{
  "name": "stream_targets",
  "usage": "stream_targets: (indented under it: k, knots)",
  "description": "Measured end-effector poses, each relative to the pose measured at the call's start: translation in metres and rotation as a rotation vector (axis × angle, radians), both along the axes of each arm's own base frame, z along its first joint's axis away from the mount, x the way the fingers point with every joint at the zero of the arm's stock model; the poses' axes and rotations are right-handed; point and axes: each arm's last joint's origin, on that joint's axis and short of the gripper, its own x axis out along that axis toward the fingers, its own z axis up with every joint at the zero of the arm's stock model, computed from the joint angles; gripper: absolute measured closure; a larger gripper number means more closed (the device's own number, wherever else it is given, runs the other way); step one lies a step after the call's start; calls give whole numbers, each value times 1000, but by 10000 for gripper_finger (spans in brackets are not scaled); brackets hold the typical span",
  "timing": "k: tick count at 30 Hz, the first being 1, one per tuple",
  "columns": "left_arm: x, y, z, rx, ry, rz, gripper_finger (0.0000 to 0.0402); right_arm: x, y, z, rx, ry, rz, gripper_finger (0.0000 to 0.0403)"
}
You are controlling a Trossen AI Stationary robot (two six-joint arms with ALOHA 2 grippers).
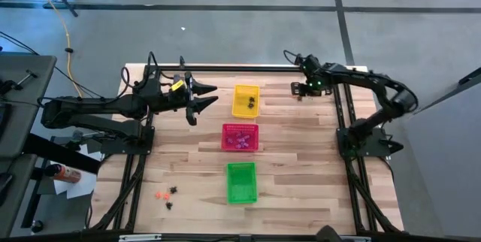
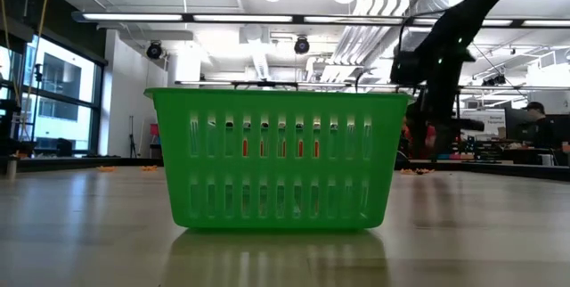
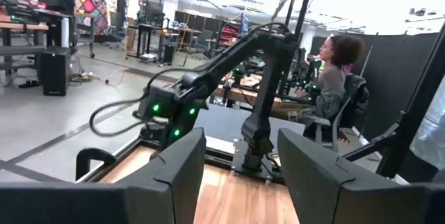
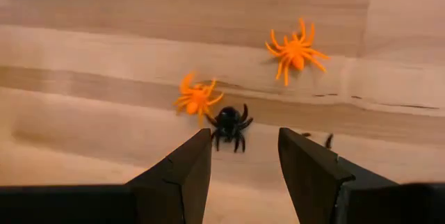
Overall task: Sort Halloween decoration
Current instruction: Put the black spider toy into the yellow bin
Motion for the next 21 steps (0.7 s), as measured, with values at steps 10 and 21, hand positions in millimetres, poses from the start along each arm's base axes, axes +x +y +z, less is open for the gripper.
stream_targets:
  k: [10,21]
  knots:
    - [0,0,0,0,1,0,229,6,-7,-21,33,32,-19,247]
    - [0,0,-1,-1,10,0,229,14,-3,-21,-4,45,-43,300]
